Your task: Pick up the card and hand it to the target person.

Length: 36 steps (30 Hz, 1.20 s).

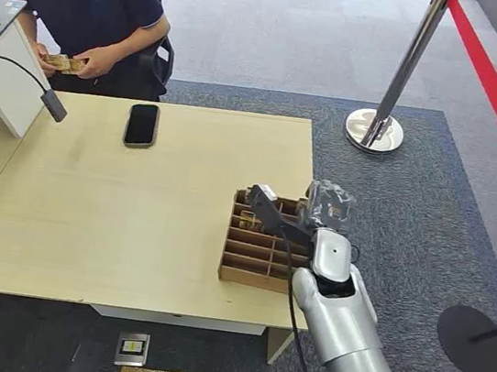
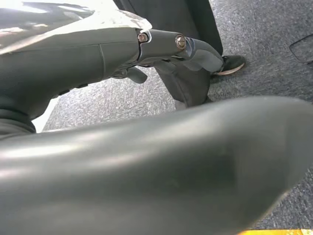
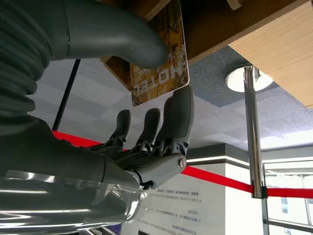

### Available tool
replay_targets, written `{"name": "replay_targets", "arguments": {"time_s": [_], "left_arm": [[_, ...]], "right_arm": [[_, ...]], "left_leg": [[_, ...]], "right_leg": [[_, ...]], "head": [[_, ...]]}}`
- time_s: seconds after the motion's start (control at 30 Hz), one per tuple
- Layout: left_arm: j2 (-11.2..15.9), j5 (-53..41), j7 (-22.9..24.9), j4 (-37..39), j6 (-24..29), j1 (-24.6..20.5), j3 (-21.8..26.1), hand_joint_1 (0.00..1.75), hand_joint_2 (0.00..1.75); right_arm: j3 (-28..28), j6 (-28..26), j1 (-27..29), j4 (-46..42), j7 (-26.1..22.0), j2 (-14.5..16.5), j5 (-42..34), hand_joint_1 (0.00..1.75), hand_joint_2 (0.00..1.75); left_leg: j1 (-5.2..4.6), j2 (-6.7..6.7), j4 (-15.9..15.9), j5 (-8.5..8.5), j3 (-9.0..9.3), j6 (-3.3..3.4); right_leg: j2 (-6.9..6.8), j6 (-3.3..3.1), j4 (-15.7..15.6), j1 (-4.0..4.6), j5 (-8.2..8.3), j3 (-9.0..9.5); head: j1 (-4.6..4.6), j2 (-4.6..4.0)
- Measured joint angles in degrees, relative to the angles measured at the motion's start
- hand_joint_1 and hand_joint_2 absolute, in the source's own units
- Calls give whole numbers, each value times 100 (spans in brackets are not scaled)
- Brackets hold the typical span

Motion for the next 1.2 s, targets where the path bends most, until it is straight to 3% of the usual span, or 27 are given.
{"name": "replay_targets", "arguments": {"time_s": [0.67,0.83,1.2], "left_arm": [[0,26,9,0,0,0,0,0,0],[0,58,9,0,4,0,4,0,0],[-1,136,-11,0,15,0,9,0,0]], "right_arm": [[-73,-63,-54,88,-54,50,15,128,175],[-76,-111,-47,84,-123,94,57,144,175],[-43,-132,152,-618,-253,145,181,147,175]], "left_leg": [[0,0,0,1,0,-1],[0,0,0,1,1,-1],[1,0,0,2,0,-2]], "right_leg": [[0,-2,0,0,2,0],[0,-3,0,0,2,-1],[0,-3,0,0,2,-1]], "head": [[0,0],[-1,0],[0,0]]}}
